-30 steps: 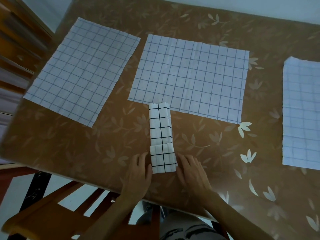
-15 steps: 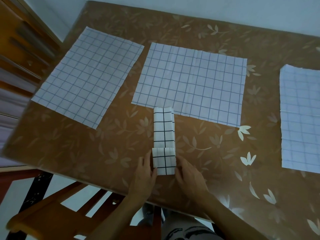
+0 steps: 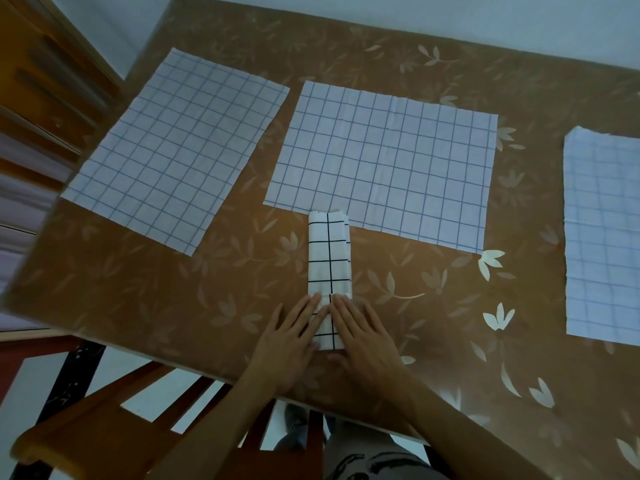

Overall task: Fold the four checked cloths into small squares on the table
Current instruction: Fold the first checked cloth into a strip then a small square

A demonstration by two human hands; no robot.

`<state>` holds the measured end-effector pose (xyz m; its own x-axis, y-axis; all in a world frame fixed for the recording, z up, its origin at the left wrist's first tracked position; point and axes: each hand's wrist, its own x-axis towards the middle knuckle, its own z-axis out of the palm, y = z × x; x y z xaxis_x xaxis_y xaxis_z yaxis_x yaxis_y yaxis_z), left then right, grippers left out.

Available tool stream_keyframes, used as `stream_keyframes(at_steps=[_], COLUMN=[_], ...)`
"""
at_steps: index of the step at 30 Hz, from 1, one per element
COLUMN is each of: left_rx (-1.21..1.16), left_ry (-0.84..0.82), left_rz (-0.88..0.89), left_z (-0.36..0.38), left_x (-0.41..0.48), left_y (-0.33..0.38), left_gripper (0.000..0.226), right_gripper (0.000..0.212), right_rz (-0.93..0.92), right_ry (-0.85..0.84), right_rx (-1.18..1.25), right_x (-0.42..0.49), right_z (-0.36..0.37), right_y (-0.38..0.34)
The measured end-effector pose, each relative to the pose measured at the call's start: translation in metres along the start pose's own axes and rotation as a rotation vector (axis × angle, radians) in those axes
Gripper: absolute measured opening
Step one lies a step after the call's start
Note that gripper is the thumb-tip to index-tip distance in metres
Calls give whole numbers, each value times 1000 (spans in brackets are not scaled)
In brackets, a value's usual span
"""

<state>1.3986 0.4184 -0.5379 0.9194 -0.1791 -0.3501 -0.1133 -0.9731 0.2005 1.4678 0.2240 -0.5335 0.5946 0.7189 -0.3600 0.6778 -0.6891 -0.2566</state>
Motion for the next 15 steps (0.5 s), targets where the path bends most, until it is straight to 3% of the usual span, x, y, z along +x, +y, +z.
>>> stream_keyframes(at_steps=[5, 9, 15], left_rx=[21, 18, -104], left_ry=[-21, -53, 54], left_rz=[71, 7, 51], left_z=[-9, -10, -20], left_x=[-1, 3, 3], left_y=[-4, 1, 8], left_gripper=[86, 67, 53], right_gripper=[91, 84, 70], right_rz=[87, 71, -2], right_ry=[29, 78, 276], right_rx=[21, 23, 77], right_x=[-8, -6, -6], right_z=[-4, -7, -8], right_y=[13, 14, 16])
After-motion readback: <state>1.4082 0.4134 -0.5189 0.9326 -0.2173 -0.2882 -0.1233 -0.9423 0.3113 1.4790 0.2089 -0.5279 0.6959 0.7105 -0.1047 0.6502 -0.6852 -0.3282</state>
